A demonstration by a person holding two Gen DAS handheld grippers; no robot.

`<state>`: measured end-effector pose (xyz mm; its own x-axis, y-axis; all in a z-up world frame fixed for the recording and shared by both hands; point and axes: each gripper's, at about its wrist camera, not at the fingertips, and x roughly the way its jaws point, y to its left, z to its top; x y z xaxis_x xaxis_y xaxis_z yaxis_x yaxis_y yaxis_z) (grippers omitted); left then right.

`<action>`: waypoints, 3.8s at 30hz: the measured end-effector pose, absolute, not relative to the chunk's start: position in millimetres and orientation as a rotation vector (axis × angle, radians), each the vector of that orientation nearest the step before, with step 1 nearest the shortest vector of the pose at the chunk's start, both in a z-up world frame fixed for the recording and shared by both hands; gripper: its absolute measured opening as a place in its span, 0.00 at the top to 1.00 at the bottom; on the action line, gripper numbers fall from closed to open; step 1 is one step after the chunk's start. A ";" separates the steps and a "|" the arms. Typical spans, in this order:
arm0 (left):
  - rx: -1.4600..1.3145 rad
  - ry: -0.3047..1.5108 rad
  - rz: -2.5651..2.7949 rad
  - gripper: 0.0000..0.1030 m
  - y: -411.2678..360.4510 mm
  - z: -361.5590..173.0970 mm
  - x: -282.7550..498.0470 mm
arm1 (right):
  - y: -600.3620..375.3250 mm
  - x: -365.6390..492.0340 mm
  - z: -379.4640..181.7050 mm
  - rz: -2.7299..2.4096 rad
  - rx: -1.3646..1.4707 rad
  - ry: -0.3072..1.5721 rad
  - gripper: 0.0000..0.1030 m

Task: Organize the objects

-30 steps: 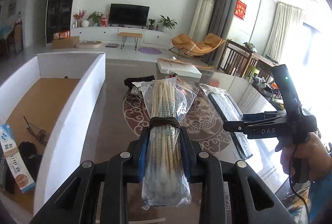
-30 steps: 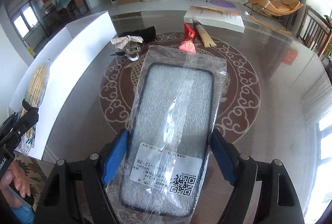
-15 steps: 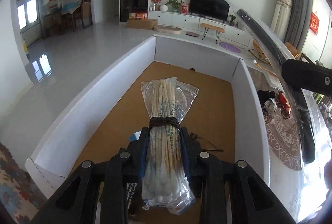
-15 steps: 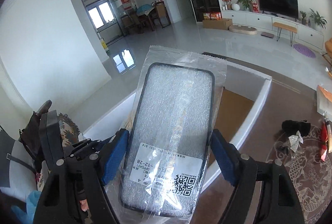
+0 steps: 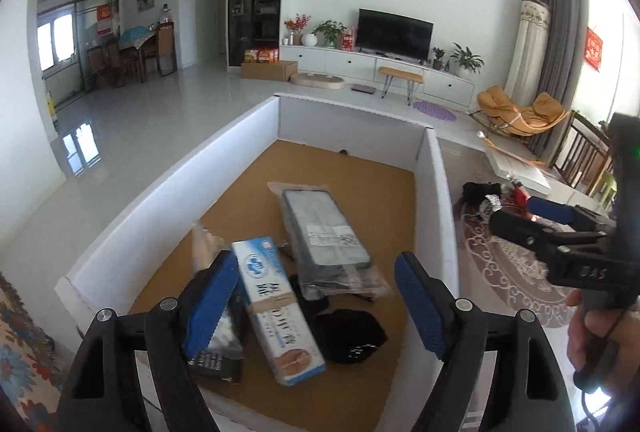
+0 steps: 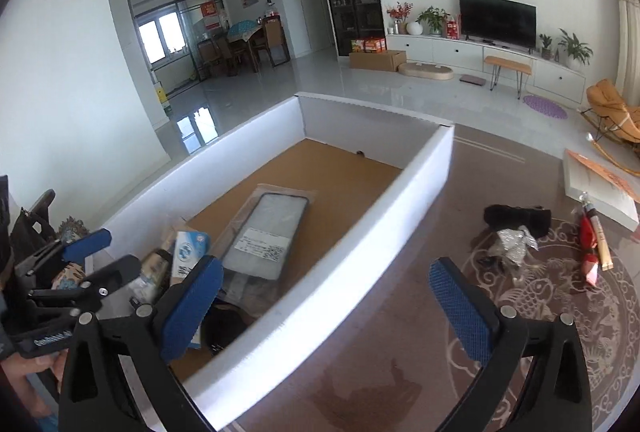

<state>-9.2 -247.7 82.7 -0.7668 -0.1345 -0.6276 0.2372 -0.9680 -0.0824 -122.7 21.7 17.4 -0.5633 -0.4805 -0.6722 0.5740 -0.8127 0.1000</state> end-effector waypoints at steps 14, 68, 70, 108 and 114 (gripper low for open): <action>1.387 0.080 -3.001 0.00 1.4 -19.6 -69.4 | 297.4 -104.6 -89.3 -2.747 1.380 0.270 0.00; 1.468 -0.064 -2.852 0.00 9.8 -56.5 -141.1 | 309.2 -108.1 -92.5 -2.731 1.408 0.077 0.00; 1.468 -0.064 -2.852 0.00 9.9 -56.6 -140.8 | 309.2 -108.1 -92.5 -2.731 1.408 0.077 0.00; 1.468 -0.065 -2.853 0.00 9.9 -56.6 -141.5 | 309.4 -108.1 -92.5 -2.731 1.408 0.077 0.00; 1.468 -0.065 -2.853 0.00 9.9 -56.6 -141.4 | 309.6 -107.8 -92.3 -2.731 1.408 0.077 0.00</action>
